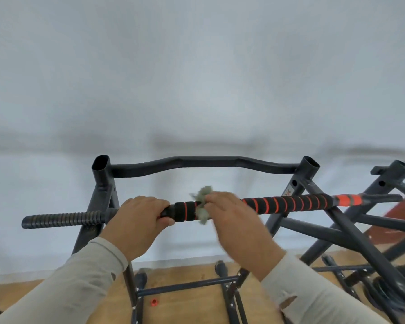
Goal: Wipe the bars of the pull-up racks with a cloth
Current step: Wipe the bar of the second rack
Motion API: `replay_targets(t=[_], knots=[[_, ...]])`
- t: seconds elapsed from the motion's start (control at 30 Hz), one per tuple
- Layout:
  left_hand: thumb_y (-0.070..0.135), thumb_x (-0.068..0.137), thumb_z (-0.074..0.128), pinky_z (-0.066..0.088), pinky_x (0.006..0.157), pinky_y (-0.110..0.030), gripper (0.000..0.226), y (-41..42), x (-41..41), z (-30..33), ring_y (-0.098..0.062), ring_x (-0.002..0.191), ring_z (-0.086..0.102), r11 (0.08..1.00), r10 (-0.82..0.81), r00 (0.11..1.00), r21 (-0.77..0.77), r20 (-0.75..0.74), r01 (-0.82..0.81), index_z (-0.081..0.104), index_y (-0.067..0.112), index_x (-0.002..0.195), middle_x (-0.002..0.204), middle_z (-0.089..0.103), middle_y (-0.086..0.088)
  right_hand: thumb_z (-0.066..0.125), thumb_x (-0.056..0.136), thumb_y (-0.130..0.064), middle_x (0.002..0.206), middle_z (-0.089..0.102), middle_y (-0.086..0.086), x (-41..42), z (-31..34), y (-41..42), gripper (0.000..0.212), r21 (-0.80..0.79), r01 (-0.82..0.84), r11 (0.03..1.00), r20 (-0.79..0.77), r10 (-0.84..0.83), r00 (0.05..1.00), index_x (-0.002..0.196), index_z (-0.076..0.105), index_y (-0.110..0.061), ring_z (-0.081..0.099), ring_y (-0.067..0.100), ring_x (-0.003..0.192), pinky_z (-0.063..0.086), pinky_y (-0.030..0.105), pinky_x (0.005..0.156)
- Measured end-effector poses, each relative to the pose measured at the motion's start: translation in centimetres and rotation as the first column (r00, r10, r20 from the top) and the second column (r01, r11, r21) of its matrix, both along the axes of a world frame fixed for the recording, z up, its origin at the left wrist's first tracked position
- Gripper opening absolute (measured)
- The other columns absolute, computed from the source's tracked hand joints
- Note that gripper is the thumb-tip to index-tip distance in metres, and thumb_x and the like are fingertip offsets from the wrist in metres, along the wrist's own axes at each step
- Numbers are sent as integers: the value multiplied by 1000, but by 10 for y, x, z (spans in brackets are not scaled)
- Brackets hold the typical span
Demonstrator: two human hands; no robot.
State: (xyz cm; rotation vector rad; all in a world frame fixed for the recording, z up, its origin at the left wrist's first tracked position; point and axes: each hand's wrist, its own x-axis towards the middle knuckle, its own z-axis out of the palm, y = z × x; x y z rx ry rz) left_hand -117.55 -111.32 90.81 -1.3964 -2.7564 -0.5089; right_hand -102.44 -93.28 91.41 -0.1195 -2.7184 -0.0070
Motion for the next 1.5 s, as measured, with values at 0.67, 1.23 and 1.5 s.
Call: replay_targets(t=[0.67, 1.23, 1.5], knots=[[49, 99, 52, 50, 86, -31, 16, 0, 1, 2, -8, 80, 56, 1000, -9, 1000, 5, -13, 9, 60, 35, 96, 81, 60, 14, 56, 84, 3, 105, 62, -2, -30, 10, -11, 32, -40, 36, 999, 152, -29, 988, 107, 63, -18, 55, 20, 98, 53, 35, 89], [45, 98, 53, 50, 83, -31, 15, 1, -4, -2, -8, 77, 57, 1000, -16, 999, 25, -51, 17, 62, 34, 92, 78, 61, 14, 66, 87, -3, 116, 71, 0, -33, -10, -49, 23, -85, -129, 988, -79, 122, 989, 106, 72, -16, 59, 19, 121, 43, 36, 115], [49, 99, 52, 49, 89, -29, 18, 1, -2, -2, -10, 84, 58, 1000, -5, 999, 16, -38, 6, 60, 33, 103, 88, 63, 11, 65, 89, -12, 107, 67, -11, 14, 14, 50, 26, 4, 423, 906, 186, -417, 890, 109, 60, -28, 55, 12, 89, 52, 27, 85]])
